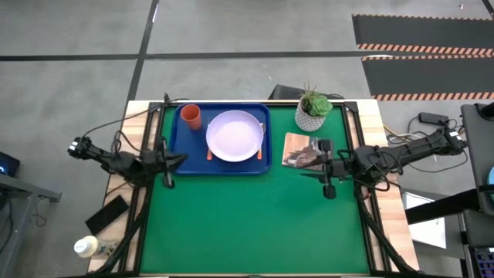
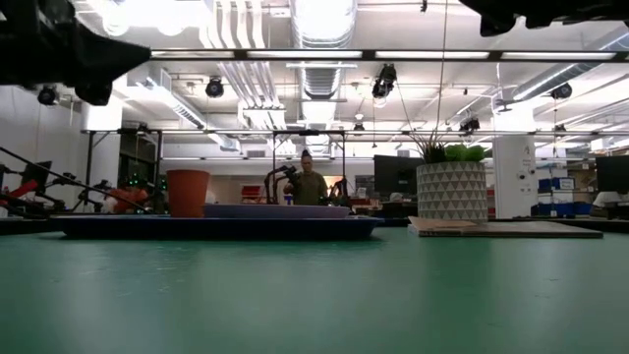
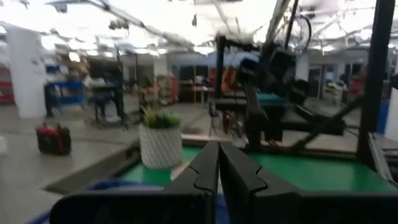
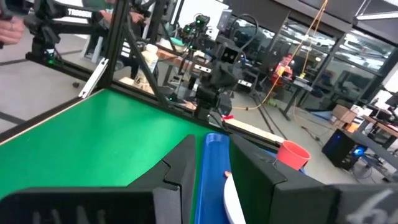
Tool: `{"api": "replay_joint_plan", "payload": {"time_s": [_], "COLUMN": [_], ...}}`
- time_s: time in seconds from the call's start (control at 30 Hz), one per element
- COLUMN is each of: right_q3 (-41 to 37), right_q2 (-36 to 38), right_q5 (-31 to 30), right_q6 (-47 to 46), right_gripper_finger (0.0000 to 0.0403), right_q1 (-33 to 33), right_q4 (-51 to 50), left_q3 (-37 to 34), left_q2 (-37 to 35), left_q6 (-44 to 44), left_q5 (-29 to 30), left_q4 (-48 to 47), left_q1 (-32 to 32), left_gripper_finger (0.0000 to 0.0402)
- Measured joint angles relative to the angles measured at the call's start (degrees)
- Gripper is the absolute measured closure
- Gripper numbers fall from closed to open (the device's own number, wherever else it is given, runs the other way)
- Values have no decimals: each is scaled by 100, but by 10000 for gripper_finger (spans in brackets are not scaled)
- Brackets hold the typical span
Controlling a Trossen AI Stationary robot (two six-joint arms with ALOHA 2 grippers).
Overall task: Pick and place plate/cup/fork/spoon on tray
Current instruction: Return to Home Position
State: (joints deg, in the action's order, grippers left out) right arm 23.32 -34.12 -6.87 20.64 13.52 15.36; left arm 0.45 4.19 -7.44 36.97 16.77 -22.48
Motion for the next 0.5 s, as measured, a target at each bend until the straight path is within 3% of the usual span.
{"api": "replay_joint_plan", "payload": {"time_s": [0.23,0.5], "right_q3": [-389,-1018], "right_q2": [574,1781], "right_q5": [-11,-61], "right_q6": [195,341], "right_gripper_finger": [314,314], "right_q1": [0,-4], "right_q4": [5,-23], "left_q3": [-4,-11], "left_q2": [9,109], "left_q6": [869,990], "left_q5": [-43,-45], "left_q4": [-751,-742], "left_q1": [0,0], "left_gripper_finger": [402,402]}}
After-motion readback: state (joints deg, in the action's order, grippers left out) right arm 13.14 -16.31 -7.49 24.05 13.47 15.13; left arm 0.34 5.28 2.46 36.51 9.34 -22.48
